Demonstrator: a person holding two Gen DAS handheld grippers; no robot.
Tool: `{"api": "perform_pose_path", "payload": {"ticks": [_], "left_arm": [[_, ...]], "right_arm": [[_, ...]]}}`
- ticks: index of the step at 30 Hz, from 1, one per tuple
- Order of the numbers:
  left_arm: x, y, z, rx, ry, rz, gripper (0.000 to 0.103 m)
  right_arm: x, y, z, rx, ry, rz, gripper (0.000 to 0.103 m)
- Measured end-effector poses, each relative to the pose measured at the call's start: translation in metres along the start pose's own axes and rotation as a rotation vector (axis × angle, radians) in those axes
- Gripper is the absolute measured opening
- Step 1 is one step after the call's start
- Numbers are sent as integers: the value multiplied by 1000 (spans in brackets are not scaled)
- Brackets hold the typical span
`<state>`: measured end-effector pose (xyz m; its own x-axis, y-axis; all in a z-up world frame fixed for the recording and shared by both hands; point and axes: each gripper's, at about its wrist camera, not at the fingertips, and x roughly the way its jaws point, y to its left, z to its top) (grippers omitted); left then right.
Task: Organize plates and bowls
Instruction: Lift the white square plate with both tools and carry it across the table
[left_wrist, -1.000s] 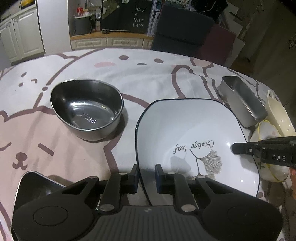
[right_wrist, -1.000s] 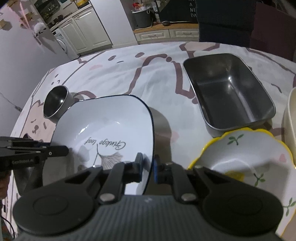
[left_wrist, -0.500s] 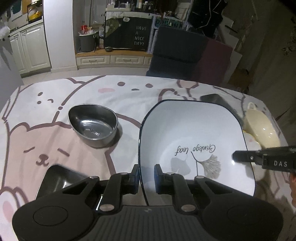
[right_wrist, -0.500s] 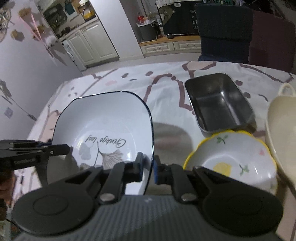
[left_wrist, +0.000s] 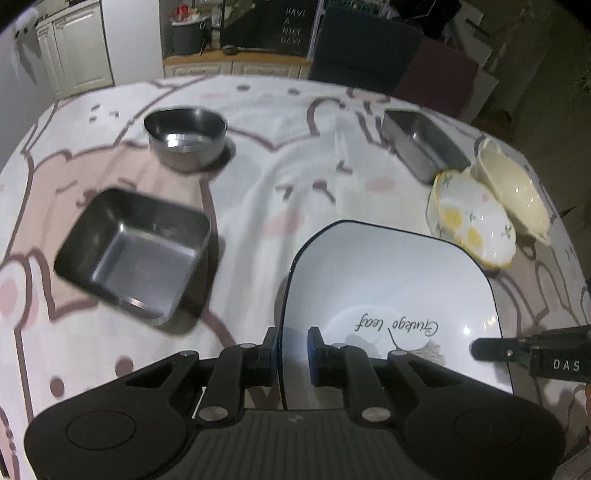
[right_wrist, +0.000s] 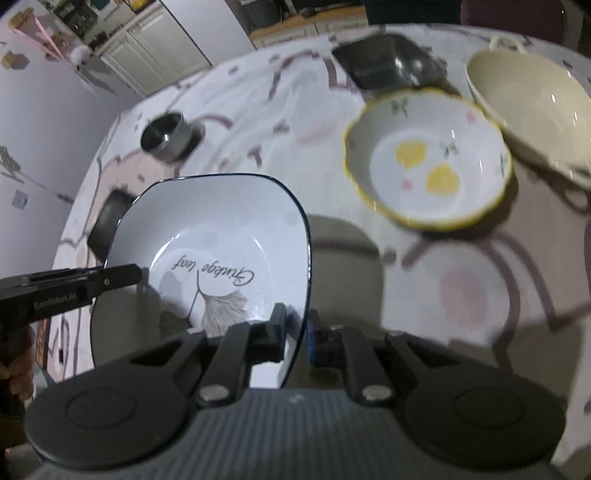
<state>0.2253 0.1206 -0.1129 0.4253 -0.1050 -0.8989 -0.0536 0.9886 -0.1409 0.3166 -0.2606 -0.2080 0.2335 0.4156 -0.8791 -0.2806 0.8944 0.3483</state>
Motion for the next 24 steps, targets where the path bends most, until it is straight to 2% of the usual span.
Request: {"api": "perform_pose_path", "payload": {"ticks": [5,24], "left_arm": [[15,-1,-7,-31,27,2,17],[40,-2,2,-57,92,21,19]], "right_arm": [[12,-2,-18,15,51,-16,14],[33,-17,-5,86,86,-56,14]]}}
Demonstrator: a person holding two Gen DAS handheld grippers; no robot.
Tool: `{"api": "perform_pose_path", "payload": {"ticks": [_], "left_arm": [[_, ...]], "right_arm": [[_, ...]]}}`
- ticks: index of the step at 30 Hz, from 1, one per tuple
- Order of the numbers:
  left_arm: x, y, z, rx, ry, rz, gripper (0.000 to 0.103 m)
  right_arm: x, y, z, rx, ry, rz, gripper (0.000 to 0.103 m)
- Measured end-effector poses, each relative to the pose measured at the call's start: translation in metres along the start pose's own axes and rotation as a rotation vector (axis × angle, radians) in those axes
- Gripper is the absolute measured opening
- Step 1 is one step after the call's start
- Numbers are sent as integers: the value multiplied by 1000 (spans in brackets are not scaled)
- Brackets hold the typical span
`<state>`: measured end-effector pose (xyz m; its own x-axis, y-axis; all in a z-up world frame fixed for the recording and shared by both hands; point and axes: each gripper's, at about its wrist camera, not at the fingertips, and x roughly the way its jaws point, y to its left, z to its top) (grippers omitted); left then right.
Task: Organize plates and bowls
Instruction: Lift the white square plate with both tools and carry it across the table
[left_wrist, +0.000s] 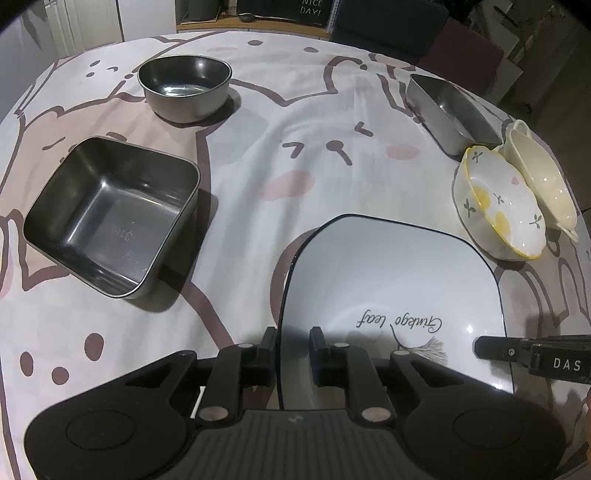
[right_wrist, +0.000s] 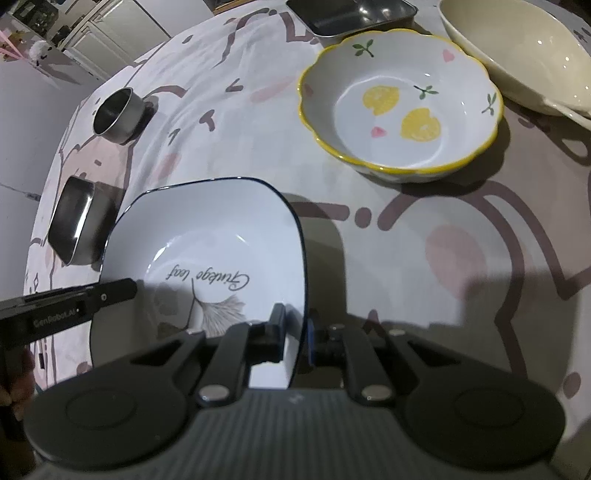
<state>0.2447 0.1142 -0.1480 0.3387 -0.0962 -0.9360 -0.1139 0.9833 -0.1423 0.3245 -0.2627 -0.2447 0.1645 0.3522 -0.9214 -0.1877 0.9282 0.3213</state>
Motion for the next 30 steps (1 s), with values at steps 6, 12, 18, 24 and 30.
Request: {"api": "perform_pose_path", "payload": {"ticks": [6,12,18,24,30], "left_arm": [[2,0,0,9,2,0,20],[3,-1,1,15,1,6,21],[5,-2,1,22,9,10,23],[6,-3,1,53,5,29,22],[6,-1,0,54,10,18,21]], "right_arm": [[0,4,-2,-6,5,-9,14],[0,6,-2,-9,8,-13,14],[1,8,-3,-25,9,-17,14],[3,10,-5,-43,26,-18,14],[4,8,-4,-42,30,-8,14]]}}
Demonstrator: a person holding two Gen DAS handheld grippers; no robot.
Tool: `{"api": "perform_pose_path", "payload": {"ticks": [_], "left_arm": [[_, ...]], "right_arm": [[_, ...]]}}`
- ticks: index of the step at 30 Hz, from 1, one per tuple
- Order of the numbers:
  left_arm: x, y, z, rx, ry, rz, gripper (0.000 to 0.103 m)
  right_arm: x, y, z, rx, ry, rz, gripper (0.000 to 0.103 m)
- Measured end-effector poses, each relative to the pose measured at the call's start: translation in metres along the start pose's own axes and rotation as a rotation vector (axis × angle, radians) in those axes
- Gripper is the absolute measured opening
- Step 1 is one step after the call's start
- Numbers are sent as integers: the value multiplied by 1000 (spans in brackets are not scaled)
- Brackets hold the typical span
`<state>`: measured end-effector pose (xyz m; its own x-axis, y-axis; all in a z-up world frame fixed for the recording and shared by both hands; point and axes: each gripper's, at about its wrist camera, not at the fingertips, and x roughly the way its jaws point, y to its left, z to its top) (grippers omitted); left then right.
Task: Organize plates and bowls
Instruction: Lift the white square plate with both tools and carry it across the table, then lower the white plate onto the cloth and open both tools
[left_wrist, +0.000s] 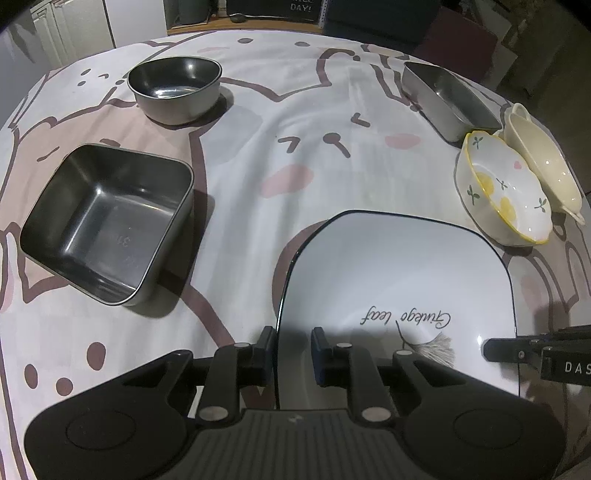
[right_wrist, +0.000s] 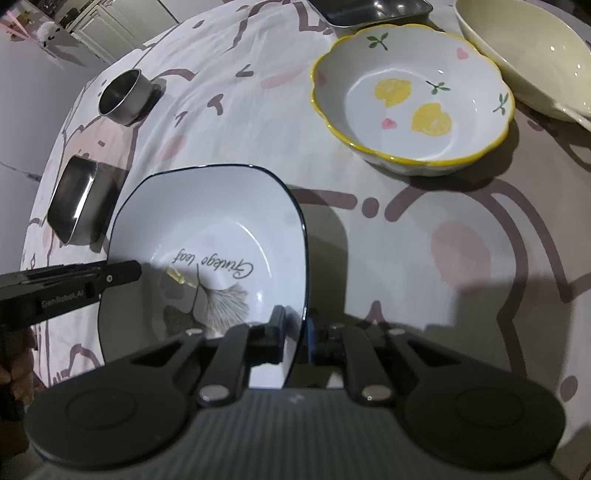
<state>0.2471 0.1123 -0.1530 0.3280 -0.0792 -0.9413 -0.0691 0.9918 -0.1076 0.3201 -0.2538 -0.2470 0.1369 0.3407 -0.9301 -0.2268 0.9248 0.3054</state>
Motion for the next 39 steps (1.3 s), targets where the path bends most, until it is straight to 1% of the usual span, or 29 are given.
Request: {"api": "perform_pose_path", "payload": {"ticks": [8,16,18,20,24,26,28,30,32,33,35,36,37,38,39], "left_arm": [[-1,-1,-4,8,21,-1,21],[-5,-1,-7,13,24,-5,24],[-6,-2,-8,12,27,7,24],[-8,-2,-9,11,28,7,27],[-12,-4,-11,18,27,4,33],[-14,-4,-13,21,24,6,38],[-16,-4,-15,20,20,8,40],[-19,-4,-17,24,9,5,47],[-22,-5,-19,26,1,5,64],[-24,-6,-21,31,-5,6,67],[-28,-9,-23,43,-17,6,80],[-31,-10,-25,49,-23,3,83],[-33,-12,-26,56,-30,2,88],[-35,-13,-27,61,-36,2,93],[-37,-15,-28,68,-44,5,95]], "right_arm": [[0,-3,0,3,2,7,14],[-1,-3,-2,2,-2,-3,18],[-3,-3,-3,0,-5,-4,18],[-3,-4,-3,-1,-6,-3,20],[-5,-4,-4,-5,-10,-4,25],[-6,-5,-5,-9,-13,-2,27],[-8,-6,-7,-11,-16,2,31],[-11,-6,-9,-14,-20,11,39],[-14,-5,-11,-25,-29,15,46],[-16,-5,-12,-32,-35,17,50],[-20,-5,-15,-44,-42,23,54],[-23,-6,-17,-50,-48,27,59],[-25,-6,-19,-58,-55,31,62],[-28,-6,-22,-65,-62,31,69],[-32,-6,-24,-75,-71,32,78]]}}
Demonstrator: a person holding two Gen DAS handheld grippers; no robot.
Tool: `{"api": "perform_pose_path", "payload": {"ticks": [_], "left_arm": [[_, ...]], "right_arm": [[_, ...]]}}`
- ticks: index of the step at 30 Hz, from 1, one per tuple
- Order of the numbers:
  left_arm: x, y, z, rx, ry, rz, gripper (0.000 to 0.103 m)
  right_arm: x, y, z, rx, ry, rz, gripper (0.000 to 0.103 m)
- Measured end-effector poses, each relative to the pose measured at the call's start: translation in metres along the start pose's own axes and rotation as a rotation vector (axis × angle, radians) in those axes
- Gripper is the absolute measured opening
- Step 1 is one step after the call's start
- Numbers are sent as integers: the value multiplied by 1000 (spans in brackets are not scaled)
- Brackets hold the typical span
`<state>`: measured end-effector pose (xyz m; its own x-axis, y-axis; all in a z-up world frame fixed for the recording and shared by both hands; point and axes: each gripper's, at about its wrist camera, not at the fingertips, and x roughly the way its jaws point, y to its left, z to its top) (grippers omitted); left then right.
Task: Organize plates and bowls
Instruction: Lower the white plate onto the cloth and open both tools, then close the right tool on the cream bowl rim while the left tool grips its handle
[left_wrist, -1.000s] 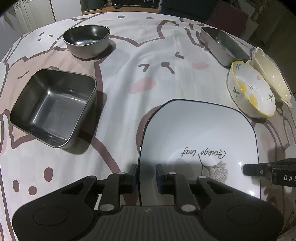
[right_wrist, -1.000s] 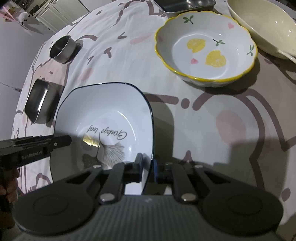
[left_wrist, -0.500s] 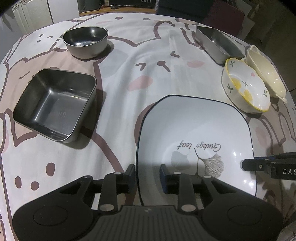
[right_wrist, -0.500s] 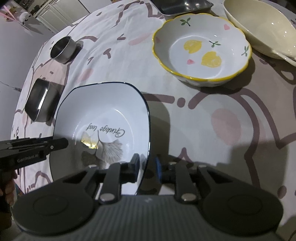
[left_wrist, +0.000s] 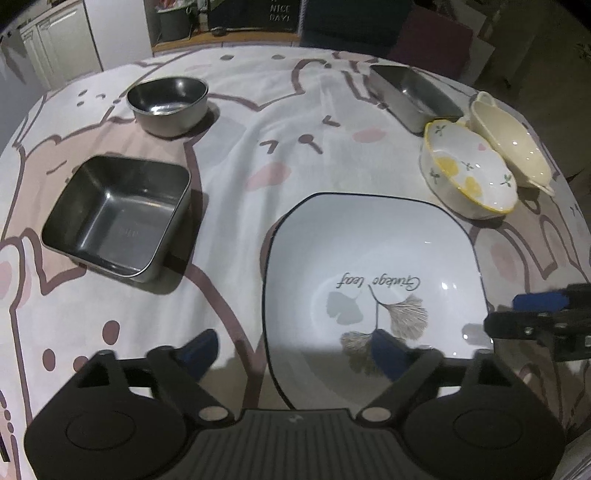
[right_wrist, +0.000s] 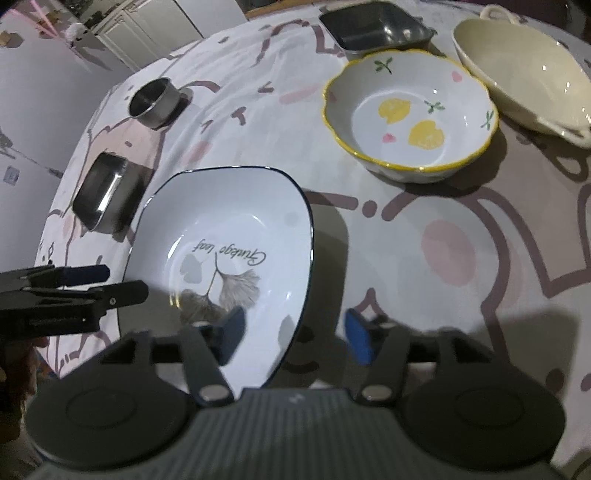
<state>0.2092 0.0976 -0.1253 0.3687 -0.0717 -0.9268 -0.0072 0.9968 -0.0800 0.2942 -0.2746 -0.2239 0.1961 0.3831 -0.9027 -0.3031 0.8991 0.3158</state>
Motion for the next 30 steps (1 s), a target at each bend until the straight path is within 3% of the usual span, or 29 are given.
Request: {"api": "perform_pose_path", "payload": {"ticks": [5,14,22,30], "left_arm": [[-10,-13,0,32,-51,33,103],[-22,-61,25,45,-193,8,103],[-9,-121,52,86,-266,-46,103],[5,-167,73,95,-354,-109,103]], "right_arm": [[-26,-4,-9,-47,-87,-13,101],[-83,-44,-15,-5,-318,-71,103],[-113,-126,-5,258,-468,-88,103],[-116,-202,4,595,-597,11,103]]}}
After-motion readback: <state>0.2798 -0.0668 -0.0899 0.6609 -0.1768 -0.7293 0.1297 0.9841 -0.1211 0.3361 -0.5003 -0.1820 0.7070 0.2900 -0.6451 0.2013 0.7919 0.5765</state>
